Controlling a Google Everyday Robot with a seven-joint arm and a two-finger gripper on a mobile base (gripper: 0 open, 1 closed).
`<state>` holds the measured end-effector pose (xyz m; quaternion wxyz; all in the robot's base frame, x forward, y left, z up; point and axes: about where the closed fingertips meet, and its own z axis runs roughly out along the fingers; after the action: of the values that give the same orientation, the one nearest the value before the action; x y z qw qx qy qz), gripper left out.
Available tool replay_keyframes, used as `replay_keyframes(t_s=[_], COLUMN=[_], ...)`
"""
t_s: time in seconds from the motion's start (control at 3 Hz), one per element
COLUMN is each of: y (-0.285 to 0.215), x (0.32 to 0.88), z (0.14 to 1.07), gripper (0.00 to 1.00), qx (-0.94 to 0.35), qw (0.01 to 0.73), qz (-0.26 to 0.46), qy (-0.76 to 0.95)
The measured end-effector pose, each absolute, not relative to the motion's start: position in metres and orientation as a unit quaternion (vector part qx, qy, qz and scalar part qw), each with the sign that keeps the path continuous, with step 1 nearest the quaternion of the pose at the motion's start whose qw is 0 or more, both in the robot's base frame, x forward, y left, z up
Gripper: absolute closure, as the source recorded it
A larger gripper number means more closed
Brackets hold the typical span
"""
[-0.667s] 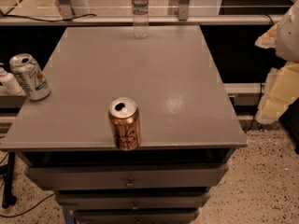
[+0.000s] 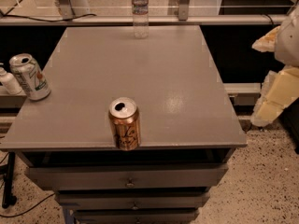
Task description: Move orange can near water bottle
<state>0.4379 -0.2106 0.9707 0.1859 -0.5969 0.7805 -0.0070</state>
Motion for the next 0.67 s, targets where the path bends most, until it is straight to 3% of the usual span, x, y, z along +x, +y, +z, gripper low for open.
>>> replay_keyframes(t_s=[0.67], y=[-0.190], x=[0.442], z=[0.941], gripper=[0.00], qx=[-0.570], qw=[0.305], qz=[0.125], qy=[0.752])
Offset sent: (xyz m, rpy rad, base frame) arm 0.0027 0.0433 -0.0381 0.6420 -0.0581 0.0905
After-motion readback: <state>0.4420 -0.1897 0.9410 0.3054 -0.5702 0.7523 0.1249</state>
